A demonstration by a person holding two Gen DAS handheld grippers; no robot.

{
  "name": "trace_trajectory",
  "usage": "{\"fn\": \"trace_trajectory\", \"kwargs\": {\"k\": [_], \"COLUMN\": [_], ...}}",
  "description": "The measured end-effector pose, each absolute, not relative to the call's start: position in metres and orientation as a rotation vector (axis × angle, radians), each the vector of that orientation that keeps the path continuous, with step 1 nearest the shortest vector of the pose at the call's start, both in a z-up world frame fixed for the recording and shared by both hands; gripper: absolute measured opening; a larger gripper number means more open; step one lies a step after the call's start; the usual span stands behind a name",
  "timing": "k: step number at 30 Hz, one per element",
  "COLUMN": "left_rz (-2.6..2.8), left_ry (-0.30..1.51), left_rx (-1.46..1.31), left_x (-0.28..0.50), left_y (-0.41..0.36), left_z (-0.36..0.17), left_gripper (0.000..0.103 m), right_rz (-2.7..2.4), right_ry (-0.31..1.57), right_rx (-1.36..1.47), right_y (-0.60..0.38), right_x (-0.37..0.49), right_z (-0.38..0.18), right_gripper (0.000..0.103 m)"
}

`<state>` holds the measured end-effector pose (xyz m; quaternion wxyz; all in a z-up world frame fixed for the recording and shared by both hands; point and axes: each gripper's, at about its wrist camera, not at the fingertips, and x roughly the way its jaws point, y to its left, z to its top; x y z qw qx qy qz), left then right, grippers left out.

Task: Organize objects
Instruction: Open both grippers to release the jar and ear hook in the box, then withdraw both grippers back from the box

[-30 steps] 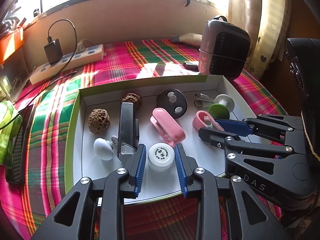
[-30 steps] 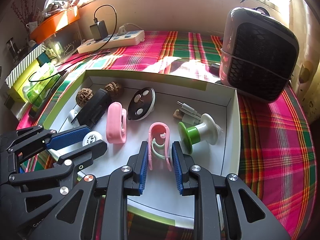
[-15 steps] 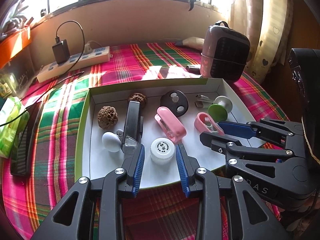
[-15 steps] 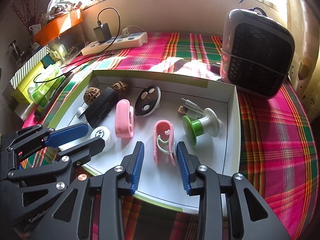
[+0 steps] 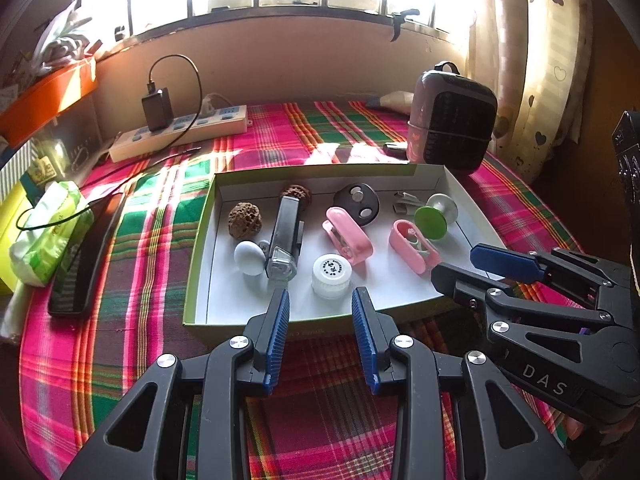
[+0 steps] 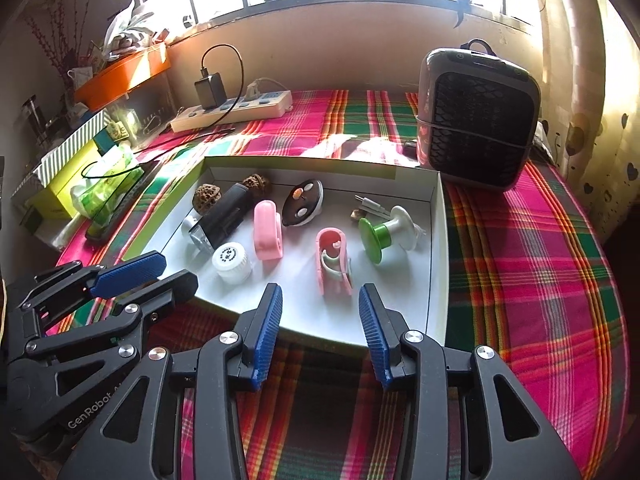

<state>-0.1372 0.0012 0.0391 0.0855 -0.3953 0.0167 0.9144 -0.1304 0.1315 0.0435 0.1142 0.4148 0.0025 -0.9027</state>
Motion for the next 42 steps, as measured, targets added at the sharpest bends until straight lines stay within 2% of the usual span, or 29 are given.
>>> {"fn": "trace_trajectory", "kwargs": {"k": [21,42], "left_rz": [2.738,2.783], "left_ry": [0.028,0.033], "left_rx": [-1.257,-1.311], "left_x": [-0.091,-0.077], "left_y": [0.001,0.006], "left_z": [0.017,0.003], "left_gripper": [0.031,0.034], "right_rz": [-2.686,-2.731], "right_ry": [0.031,0.072], "right_rx": [1.248,1.320], "right_y": [0.129,0.137], "right_x": [-0.078,-0.059], "right_z": [0.026,0.010], "right_gripper": [0.045,0.058]}}
